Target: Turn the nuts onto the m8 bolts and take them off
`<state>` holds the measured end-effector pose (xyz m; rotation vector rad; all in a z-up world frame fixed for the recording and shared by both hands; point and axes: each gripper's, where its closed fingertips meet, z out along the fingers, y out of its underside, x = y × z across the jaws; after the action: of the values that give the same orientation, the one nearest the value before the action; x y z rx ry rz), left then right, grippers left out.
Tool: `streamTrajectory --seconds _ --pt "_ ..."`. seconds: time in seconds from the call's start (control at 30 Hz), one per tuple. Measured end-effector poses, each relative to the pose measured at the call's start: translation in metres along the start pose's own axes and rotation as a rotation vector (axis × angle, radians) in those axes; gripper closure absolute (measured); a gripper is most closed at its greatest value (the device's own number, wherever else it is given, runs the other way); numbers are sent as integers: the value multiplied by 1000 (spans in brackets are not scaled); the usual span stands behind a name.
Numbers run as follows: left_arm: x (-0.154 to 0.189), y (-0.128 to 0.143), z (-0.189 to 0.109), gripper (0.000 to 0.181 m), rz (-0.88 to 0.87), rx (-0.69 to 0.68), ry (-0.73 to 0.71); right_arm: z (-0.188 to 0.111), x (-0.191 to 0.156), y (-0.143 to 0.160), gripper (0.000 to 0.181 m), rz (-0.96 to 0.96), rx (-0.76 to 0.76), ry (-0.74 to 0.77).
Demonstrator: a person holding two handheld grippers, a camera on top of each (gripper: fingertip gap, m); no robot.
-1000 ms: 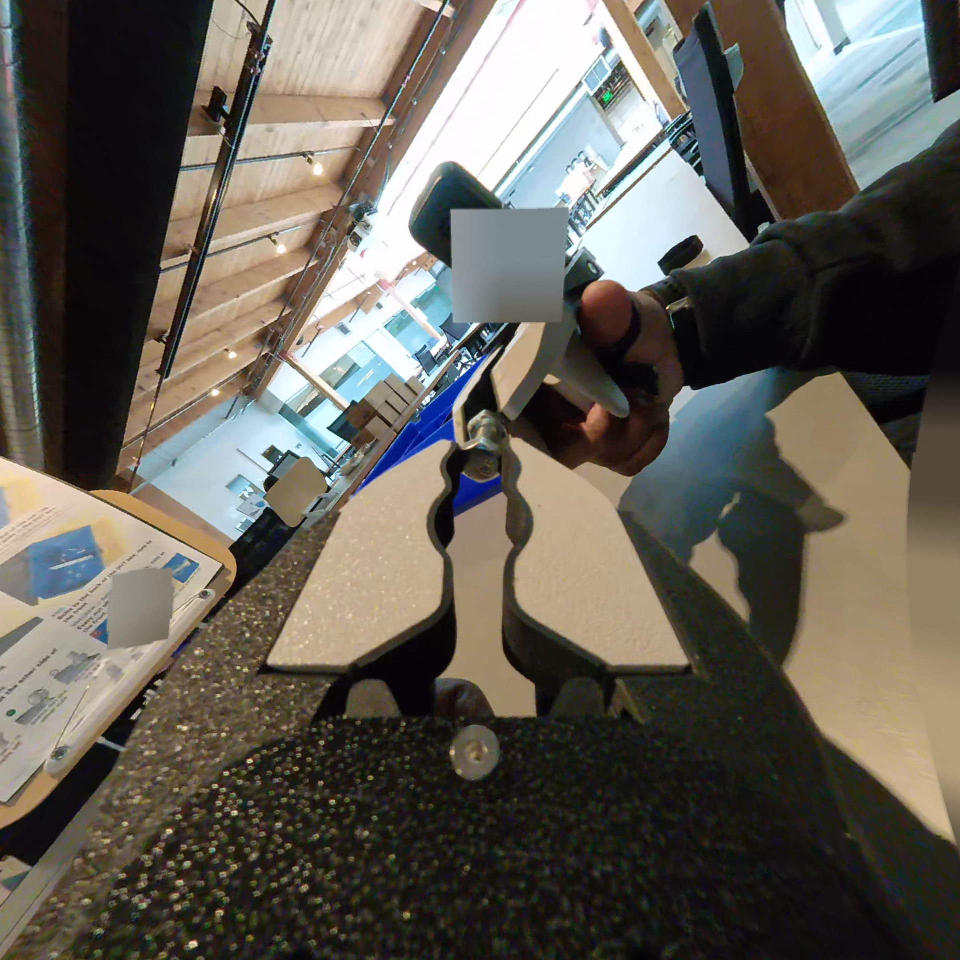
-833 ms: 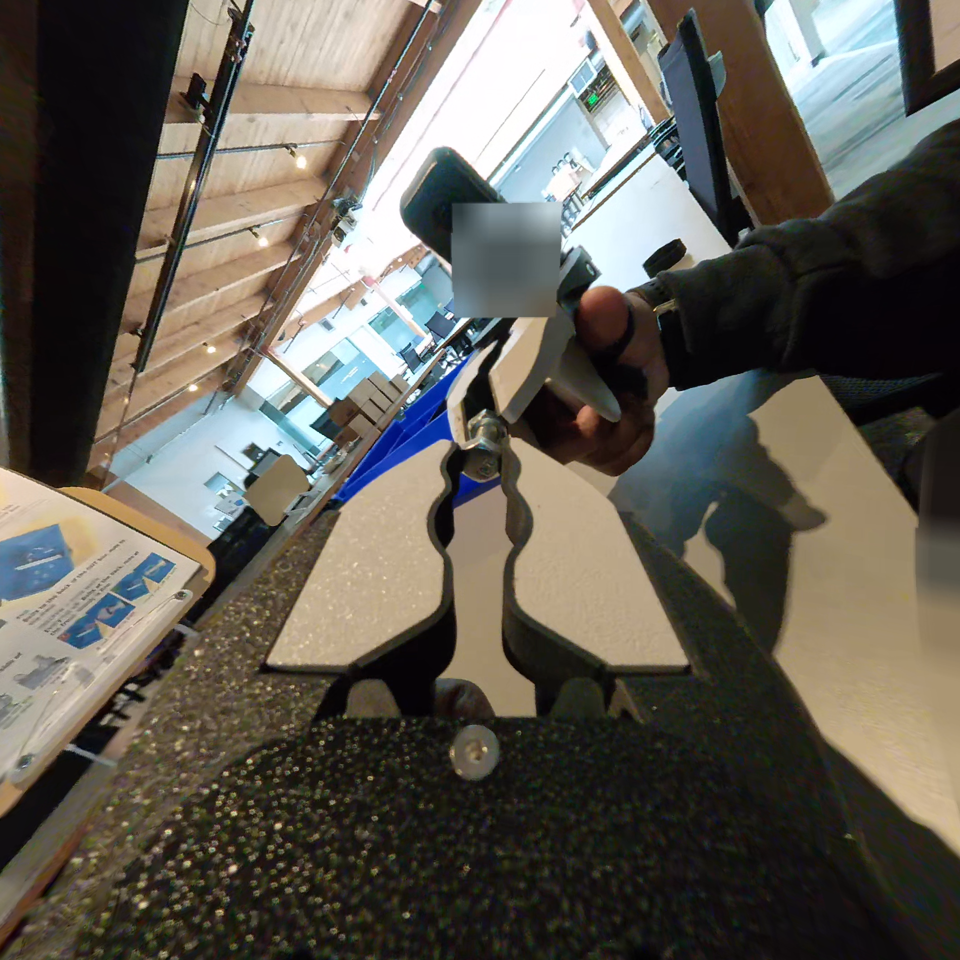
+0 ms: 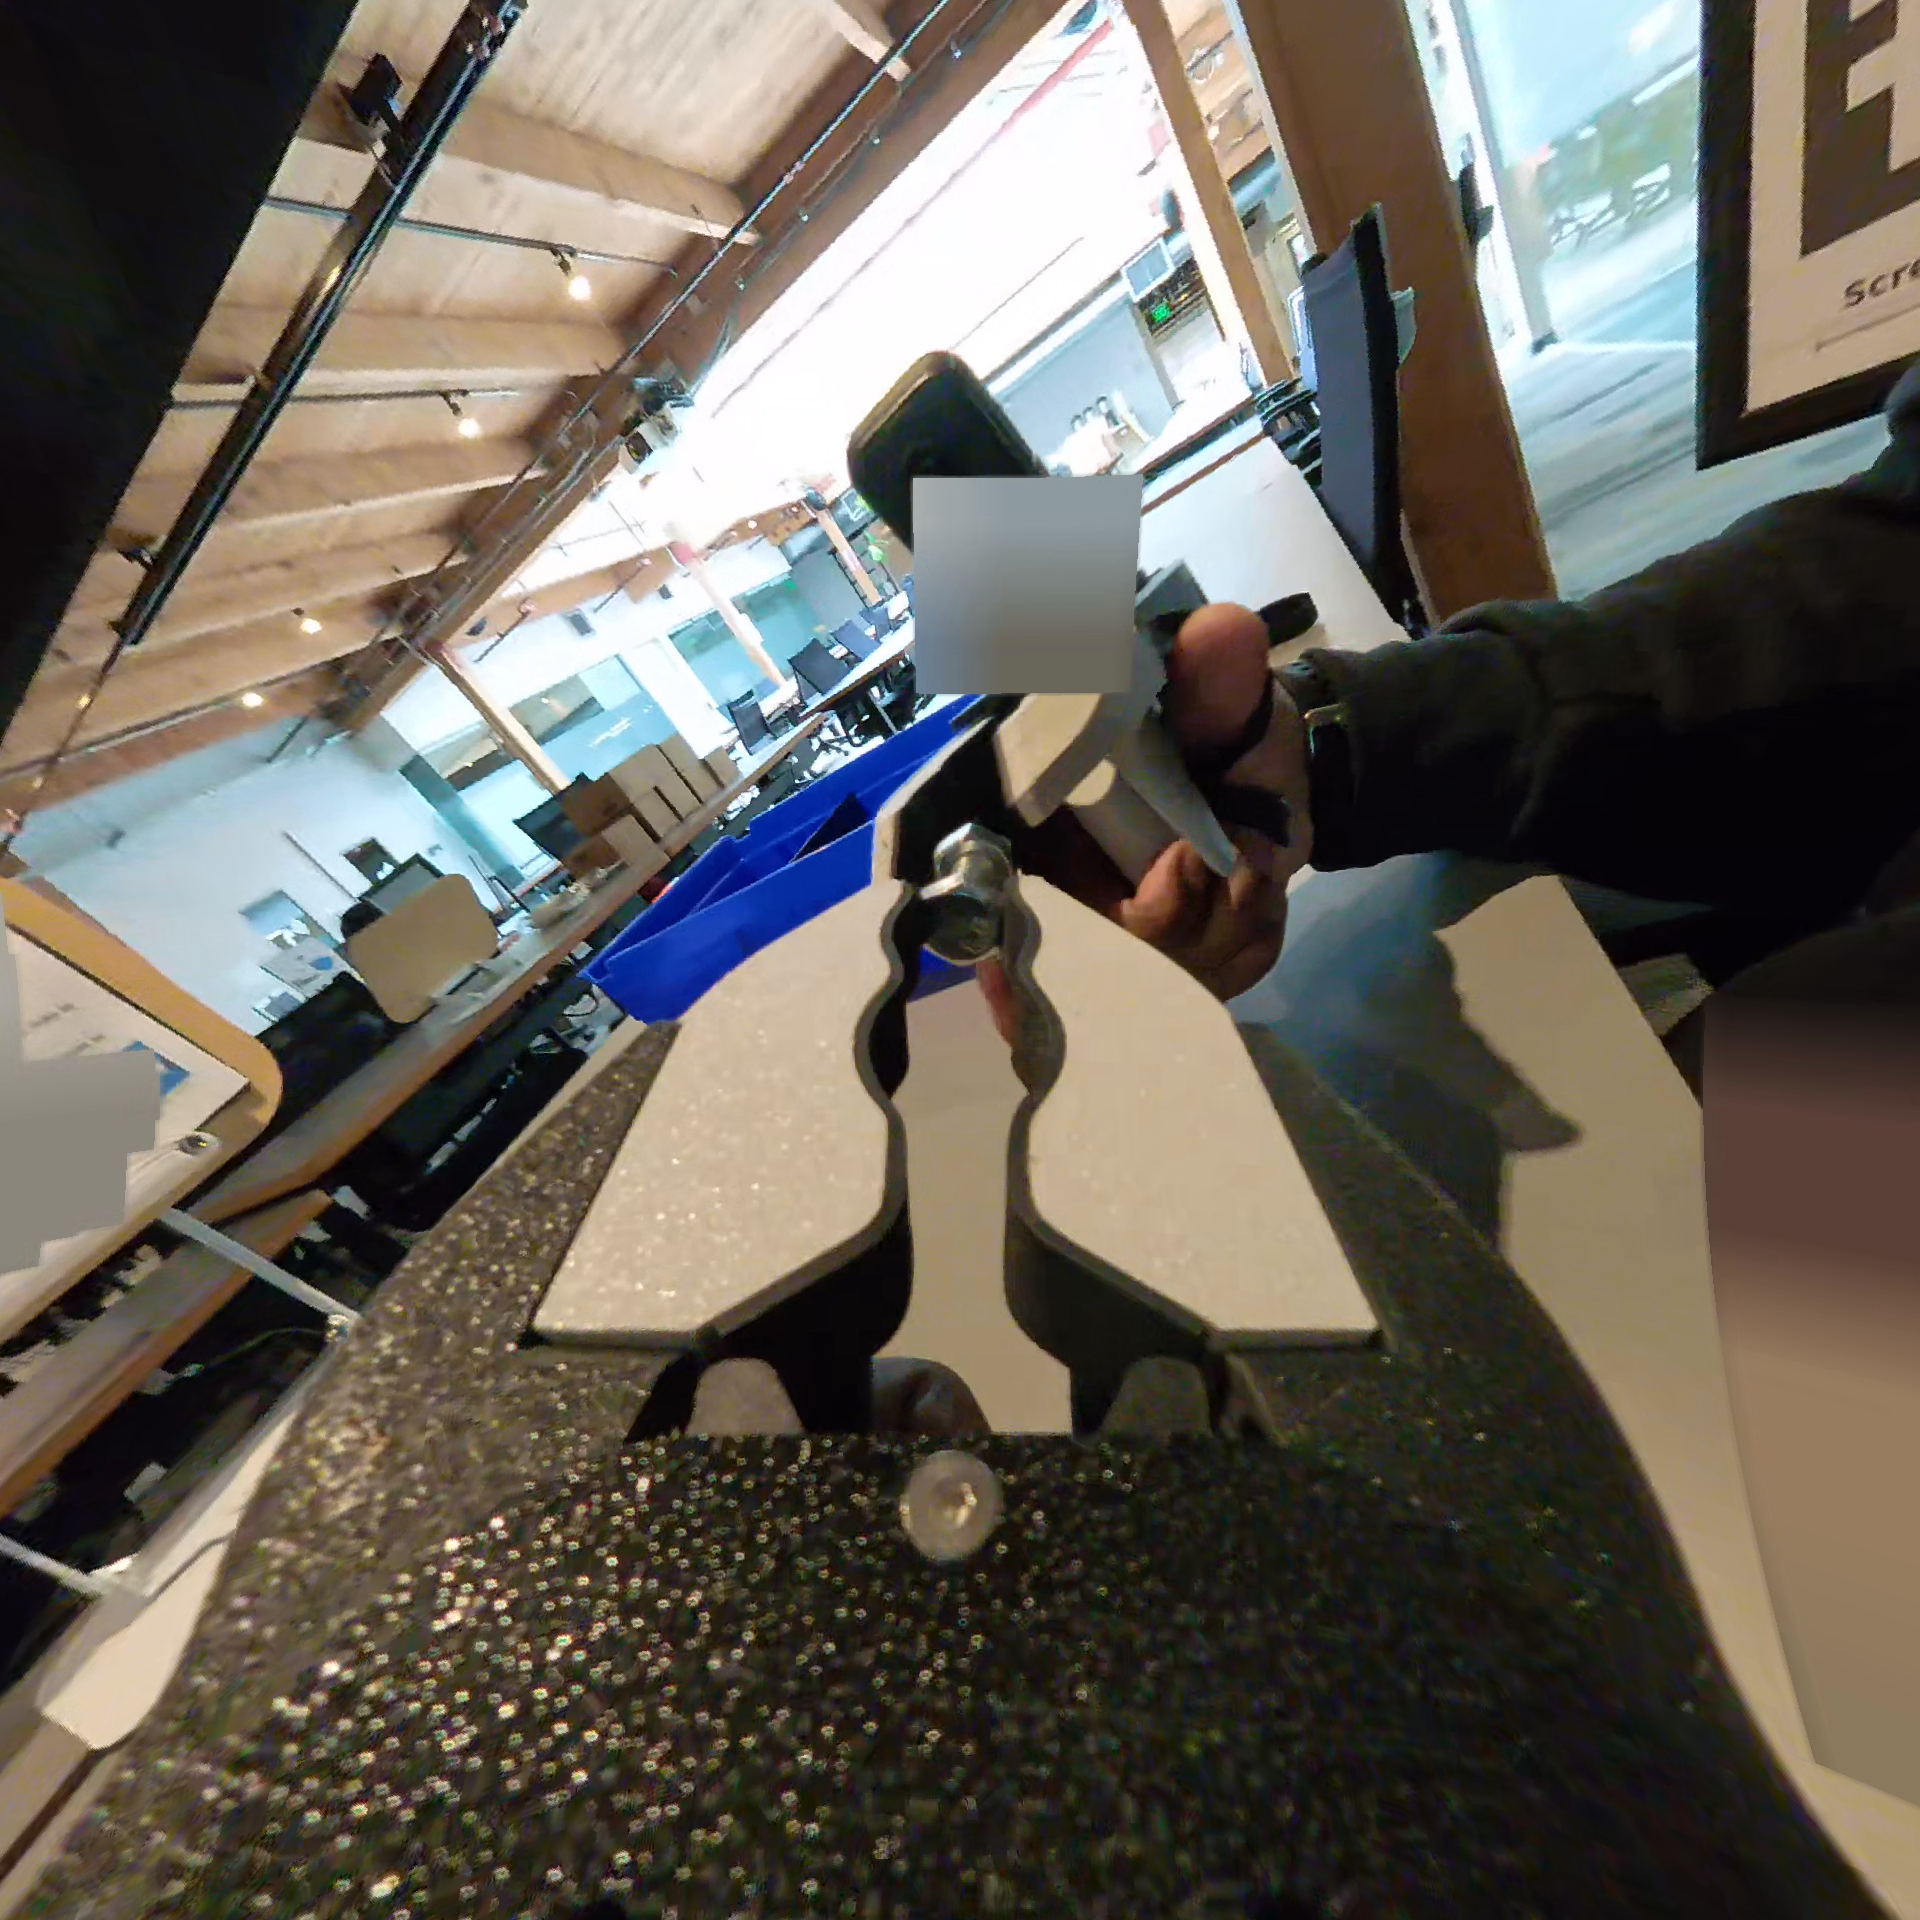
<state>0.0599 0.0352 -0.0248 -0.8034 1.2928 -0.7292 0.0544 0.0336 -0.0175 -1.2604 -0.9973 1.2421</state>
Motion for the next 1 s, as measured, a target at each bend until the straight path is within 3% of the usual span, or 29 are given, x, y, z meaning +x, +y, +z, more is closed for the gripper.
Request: streamTrajectory --seconds 0.1,0.2,0.43,0.5,0.67,0.83,1.0 --pt "3 2 0 167 21 -13 11 1 0 5 165 15 -36 -11" --pt "5 2 0 167 -38 -12 49 2 -2 8 165 -102 -64 6" --pt "15 9 -9 167 -680 6 328 7 -4 18 165 -606 -102 104" --pt "10 9 -9 167 -747 23 325 9 0 17 164 -665 -98 147" --pt "2 3 -9 167 -515 45 213 6 -1 6 145 -410 -42 108" --pt "-4 -9 -9 167 -138 71 53 2 2 -1 145 -140 -9 48" --pt "-3 -9 -7 167 -34 61 15 -1 0 -3 147 -3 4 -7"
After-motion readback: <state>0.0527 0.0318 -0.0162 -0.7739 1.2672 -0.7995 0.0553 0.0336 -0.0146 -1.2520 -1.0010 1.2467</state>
